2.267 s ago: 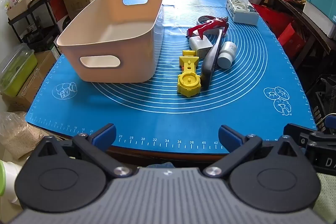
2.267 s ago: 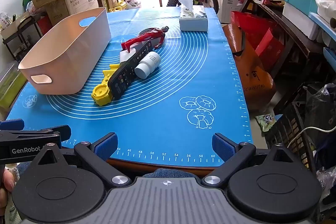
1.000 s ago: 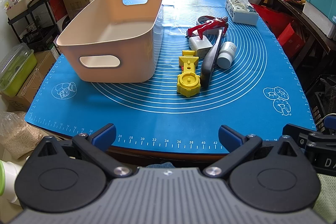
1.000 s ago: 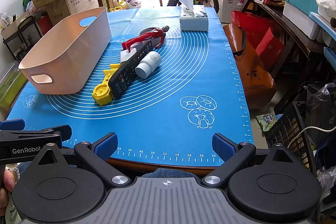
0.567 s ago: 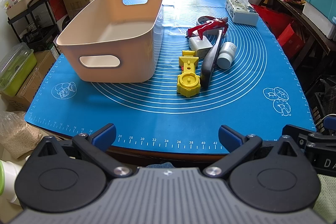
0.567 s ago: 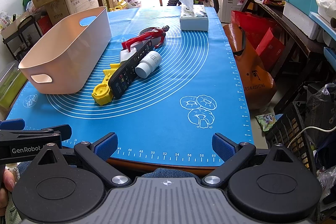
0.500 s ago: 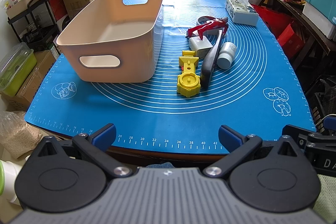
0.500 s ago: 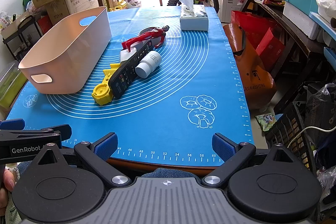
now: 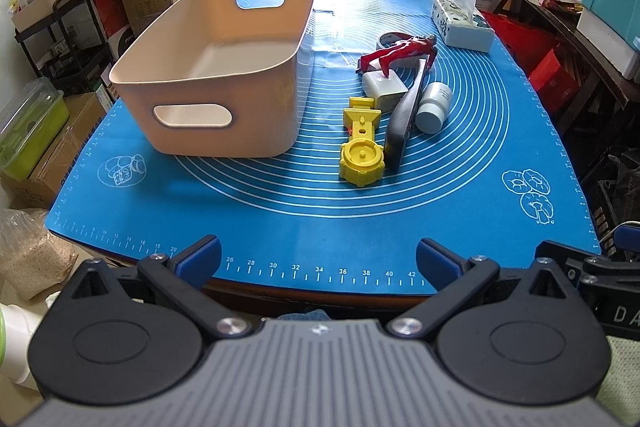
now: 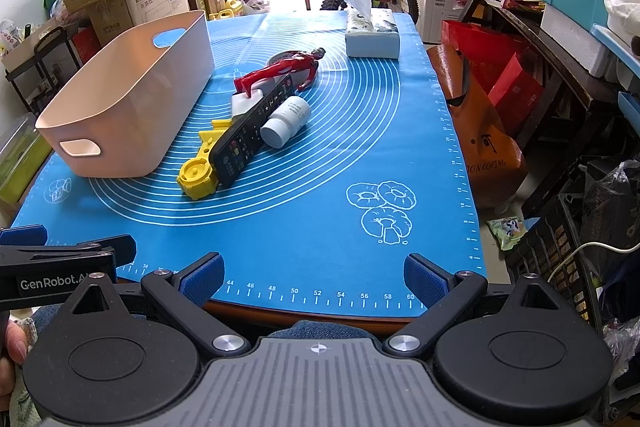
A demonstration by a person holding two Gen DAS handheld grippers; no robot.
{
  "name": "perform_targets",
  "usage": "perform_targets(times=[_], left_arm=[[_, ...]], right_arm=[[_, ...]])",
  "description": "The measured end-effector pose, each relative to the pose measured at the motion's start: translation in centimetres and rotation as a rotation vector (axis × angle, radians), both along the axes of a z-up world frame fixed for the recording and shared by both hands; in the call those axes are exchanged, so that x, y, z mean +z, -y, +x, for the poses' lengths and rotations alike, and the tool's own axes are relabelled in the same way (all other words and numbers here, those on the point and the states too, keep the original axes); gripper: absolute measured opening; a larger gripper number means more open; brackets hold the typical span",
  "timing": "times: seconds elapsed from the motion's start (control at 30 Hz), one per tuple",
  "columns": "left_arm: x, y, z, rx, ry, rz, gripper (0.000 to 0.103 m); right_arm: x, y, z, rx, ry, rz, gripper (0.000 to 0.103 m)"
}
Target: Organize rigid objects
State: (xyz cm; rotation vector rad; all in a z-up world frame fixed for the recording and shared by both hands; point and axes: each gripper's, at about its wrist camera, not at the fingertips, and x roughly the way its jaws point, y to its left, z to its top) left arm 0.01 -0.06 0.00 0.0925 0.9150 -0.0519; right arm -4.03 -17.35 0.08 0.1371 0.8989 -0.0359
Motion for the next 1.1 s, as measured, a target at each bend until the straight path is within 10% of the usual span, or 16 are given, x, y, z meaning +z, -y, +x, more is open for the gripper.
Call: perform_targets(times=[1.1], left_arm=[[3.2,-2.4,0.5,0.038,0.072,0.048,0.102]], right_arm=[[2.0,-2.0,0.6,0.006,0.022,0.071,0.097]])
